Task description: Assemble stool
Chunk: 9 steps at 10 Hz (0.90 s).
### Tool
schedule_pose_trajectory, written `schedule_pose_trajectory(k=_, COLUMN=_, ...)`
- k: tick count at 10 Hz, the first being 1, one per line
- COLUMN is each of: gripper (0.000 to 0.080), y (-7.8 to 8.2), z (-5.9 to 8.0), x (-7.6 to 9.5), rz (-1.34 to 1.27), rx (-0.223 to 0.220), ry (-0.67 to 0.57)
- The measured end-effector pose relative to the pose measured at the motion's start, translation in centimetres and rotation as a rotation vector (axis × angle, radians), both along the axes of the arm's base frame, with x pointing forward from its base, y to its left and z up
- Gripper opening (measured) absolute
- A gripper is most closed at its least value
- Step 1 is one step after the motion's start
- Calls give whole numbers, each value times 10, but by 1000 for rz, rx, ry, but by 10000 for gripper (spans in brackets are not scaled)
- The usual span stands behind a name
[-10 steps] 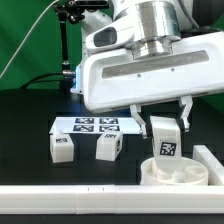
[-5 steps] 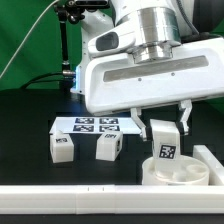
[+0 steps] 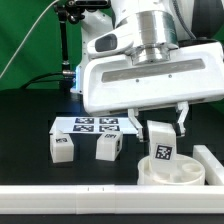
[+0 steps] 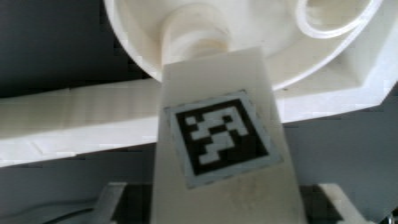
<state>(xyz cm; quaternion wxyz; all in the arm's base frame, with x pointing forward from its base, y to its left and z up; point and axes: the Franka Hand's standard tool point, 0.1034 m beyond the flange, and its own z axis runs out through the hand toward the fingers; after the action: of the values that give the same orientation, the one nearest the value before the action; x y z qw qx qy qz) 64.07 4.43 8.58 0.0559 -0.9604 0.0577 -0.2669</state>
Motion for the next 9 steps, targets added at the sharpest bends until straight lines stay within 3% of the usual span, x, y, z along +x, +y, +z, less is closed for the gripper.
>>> schedule_pose_trajectory(k=6, gripper=327, y=0, z=0, x=0, rz=-3, rx=-5, ry=-17)
schedule_pose_trajectory(k=7, gripper=406, y=0, z=0, x=0, rz=-3, rx=-4, ry=-16)
schedule_pose_trajectory(k=8, gripper=406, y=0, z=1, x=1, rz=-3, rx=-4, ry=-16)
schedule_pose_trajectory(k=9, gripper=580, y=0, z=1, x=1, rz=-3, rx=-4, ry=-16)
